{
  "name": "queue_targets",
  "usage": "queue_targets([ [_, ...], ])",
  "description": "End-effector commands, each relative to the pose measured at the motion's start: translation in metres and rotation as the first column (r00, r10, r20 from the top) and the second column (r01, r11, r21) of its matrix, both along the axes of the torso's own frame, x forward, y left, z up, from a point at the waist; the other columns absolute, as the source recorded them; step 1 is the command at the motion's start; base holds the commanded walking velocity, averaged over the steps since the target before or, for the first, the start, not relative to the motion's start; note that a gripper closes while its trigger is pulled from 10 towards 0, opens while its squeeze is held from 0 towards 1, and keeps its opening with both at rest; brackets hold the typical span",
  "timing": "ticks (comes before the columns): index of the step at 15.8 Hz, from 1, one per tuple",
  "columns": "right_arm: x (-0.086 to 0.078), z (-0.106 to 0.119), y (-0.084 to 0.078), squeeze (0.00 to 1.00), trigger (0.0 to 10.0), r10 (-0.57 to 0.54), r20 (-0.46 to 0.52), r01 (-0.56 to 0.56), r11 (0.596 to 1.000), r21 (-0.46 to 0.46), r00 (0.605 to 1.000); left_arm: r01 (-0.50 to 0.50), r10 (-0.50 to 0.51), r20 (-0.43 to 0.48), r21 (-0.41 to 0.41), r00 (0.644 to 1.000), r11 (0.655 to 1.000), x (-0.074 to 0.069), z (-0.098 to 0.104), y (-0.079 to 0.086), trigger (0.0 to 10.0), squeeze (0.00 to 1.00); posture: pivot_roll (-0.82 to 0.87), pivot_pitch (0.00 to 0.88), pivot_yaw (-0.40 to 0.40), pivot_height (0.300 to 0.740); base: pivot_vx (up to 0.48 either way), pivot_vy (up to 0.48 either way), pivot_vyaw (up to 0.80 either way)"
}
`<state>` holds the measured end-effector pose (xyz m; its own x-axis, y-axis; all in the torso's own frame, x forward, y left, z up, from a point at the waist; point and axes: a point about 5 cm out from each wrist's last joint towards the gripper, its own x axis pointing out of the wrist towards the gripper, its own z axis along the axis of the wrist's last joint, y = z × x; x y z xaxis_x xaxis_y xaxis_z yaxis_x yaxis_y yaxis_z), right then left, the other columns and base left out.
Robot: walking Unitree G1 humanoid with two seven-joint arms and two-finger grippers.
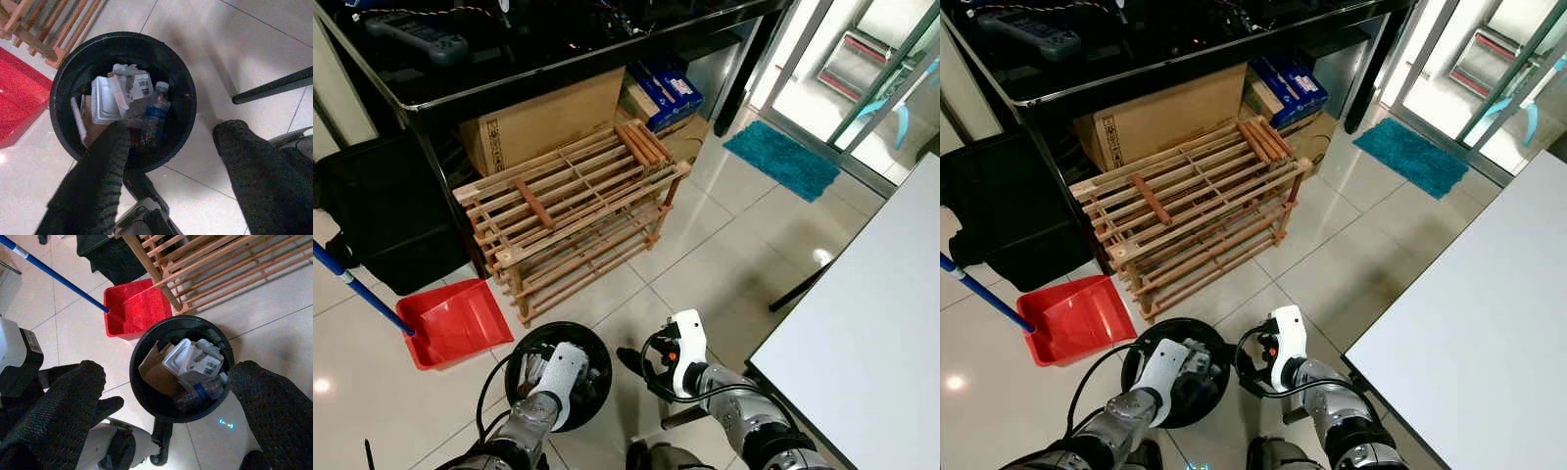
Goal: Picking trash to rubbish bin
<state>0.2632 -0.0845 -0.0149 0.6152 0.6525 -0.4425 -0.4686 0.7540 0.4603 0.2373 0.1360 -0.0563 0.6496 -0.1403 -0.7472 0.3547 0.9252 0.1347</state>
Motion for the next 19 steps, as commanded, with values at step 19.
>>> queue_targets([
  [19,-0.064,-0.061,-0.099,0.00,10.0,-0.438,-0.155,0.296,0.789,-0.539,0.885,-0.169,0.177,-0.035,0.167,0.984,0.971,-0.045,-0.021,0.060,10.0,0.00,-0.06,0.049,-0.119,0.740,0.000,0.000,0.00],
])
